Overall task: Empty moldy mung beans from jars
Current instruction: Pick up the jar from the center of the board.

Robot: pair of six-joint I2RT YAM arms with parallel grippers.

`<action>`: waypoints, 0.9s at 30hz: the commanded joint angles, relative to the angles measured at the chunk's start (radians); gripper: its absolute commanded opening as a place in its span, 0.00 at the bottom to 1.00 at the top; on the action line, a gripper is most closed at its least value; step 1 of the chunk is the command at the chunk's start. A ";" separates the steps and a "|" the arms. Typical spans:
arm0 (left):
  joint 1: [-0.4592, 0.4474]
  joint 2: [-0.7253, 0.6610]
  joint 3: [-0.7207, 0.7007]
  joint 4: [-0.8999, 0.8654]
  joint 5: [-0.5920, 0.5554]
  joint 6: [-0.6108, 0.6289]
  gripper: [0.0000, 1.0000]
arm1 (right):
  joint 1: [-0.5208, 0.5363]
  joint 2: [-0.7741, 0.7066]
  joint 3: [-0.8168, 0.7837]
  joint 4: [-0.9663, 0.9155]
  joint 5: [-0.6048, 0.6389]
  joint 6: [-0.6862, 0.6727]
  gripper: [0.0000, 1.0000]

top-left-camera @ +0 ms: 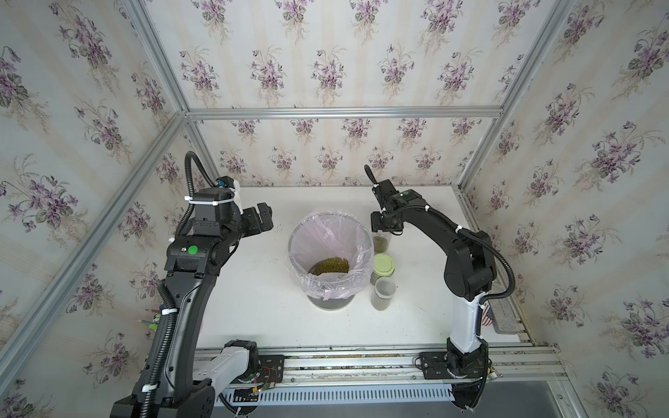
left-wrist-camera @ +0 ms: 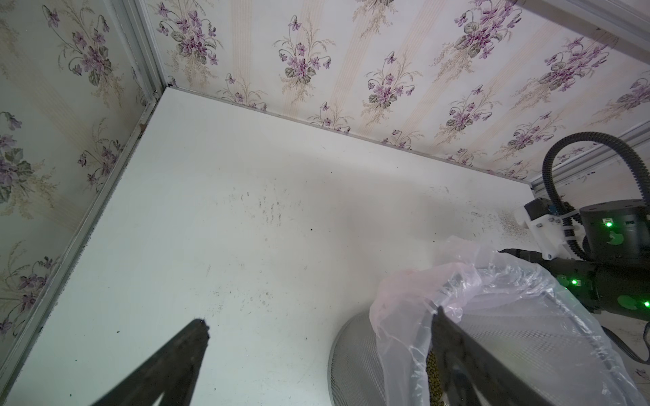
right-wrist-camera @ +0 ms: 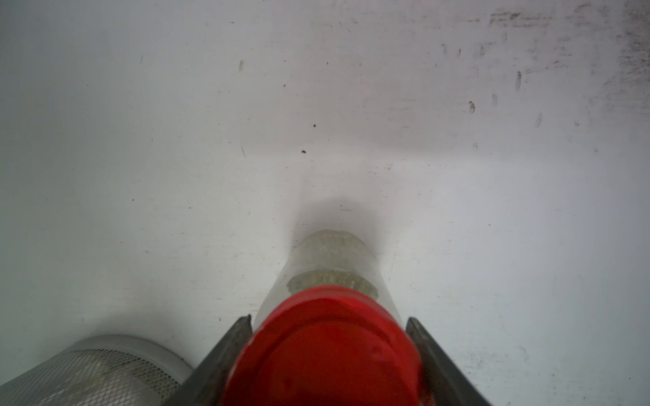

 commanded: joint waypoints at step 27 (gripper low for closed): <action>0.000 0.000 0.008 0.017 0.000 0.006 1.00 | -0.002 -0.001 0.004 -0.099 0.015 0.015 0.71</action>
